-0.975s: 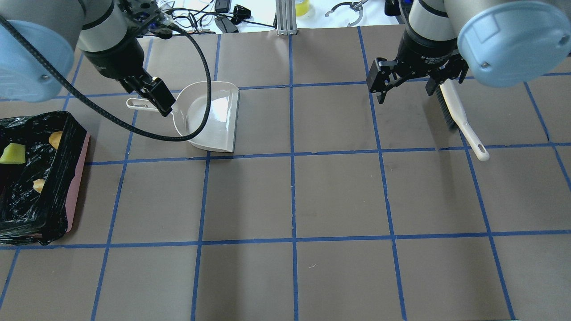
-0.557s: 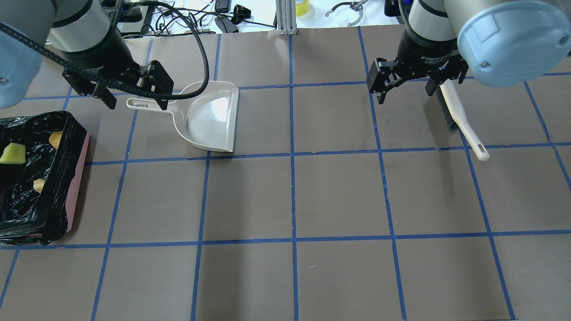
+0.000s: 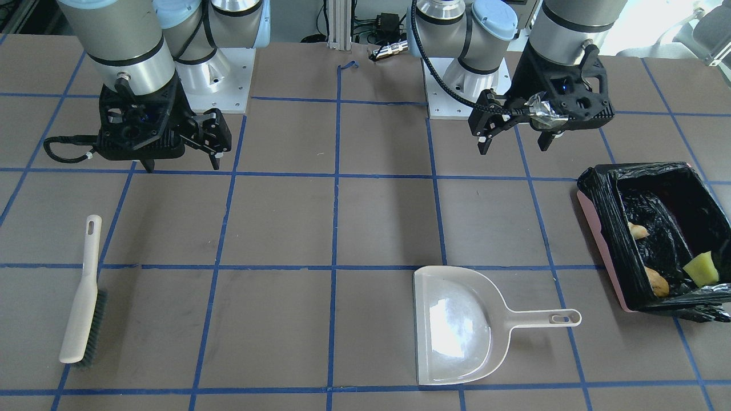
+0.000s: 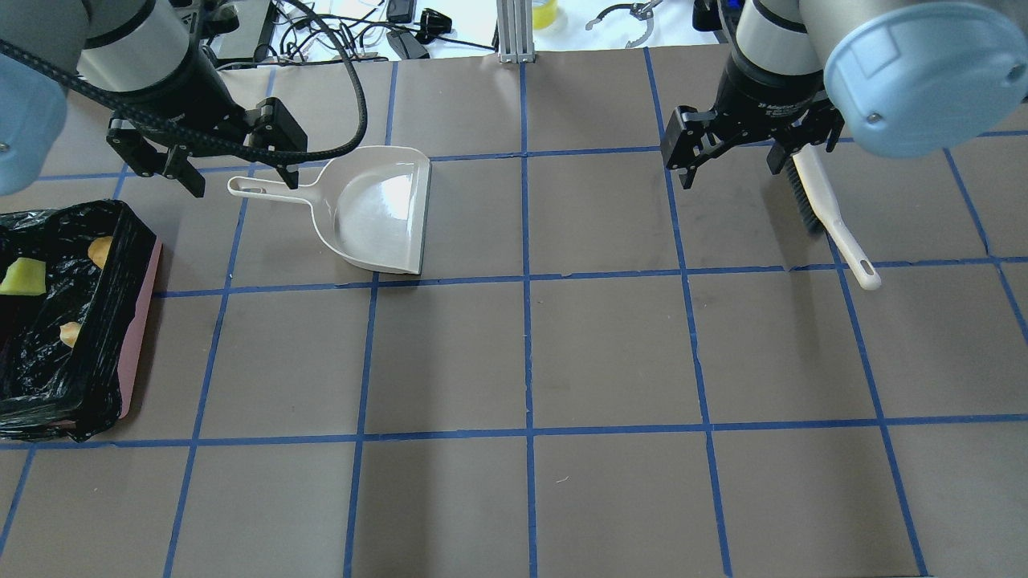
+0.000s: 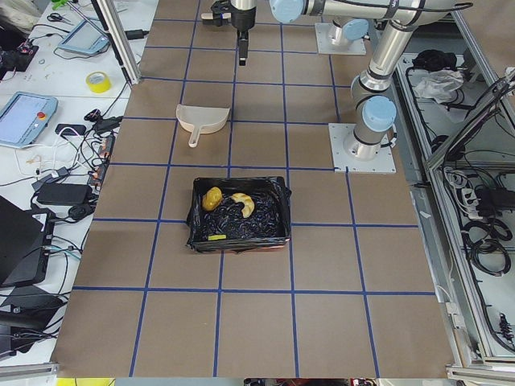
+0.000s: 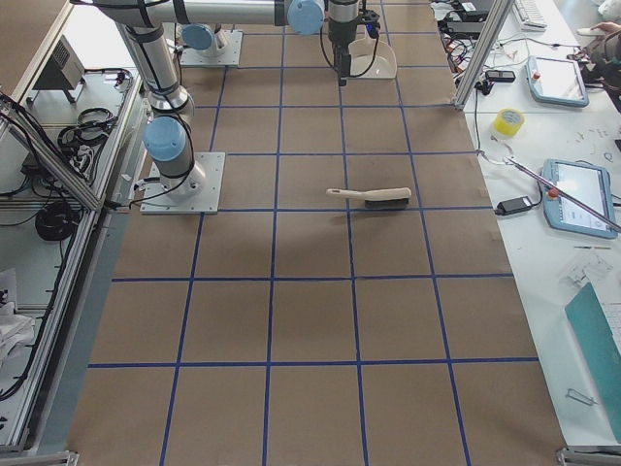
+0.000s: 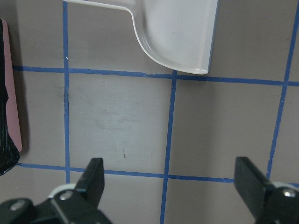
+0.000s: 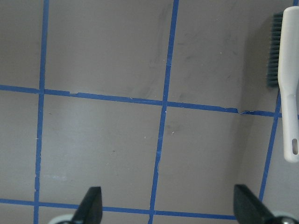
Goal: Sweep and dump trash into bin
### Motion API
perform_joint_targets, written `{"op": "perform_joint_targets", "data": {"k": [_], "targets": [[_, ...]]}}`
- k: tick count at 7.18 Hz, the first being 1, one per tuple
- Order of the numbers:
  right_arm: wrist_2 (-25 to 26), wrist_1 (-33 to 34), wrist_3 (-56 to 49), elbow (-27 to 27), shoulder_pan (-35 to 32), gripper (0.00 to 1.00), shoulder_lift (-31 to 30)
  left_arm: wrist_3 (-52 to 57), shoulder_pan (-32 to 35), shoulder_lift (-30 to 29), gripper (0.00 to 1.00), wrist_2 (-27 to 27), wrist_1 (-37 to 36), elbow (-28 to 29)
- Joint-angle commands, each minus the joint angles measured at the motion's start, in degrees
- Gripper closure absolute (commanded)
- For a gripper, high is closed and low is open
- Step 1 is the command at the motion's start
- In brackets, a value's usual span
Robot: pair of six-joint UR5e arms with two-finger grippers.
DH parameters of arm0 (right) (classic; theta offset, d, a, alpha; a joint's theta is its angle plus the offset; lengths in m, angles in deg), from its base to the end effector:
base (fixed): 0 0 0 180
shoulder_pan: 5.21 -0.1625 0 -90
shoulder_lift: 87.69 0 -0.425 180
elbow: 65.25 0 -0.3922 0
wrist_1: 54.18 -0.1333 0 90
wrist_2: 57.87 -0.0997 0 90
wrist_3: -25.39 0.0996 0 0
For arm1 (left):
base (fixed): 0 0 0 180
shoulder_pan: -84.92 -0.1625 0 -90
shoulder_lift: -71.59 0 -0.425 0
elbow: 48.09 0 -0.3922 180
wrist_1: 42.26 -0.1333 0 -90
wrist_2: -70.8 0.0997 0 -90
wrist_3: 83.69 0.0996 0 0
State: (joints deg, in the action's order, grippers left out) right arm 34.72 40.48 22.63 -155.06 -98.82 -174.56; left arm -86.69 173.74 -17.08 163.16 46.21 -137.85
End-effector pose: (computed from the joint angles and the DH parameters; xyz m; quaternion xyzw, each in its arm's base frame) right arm 0.1611 -0.5084 0.4703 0.0552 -0.9981 0.0152 0.0225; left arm -0.1191 -0.4897 0.5042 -0.0370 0.9987 -0.0274 0.0202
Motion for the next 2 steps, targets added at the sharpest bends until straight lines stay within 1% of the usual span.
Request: {"op": "perform_joint_targets", "data": {"k": [1, 2], "targets": [[0.04, -0.09, 0.03, -0.01, 0.00, 0.00, -0.06, 1.23, -0.05, 0.08, 0.00, 0.28, 0.03, -0.15], [0.13, 0.00, 0.03, -0.01, 0.00, 0.00, -0.06, 1.33, -0.05, -0.01, 0.00, 0.28, -0.05, -0.24]]}}
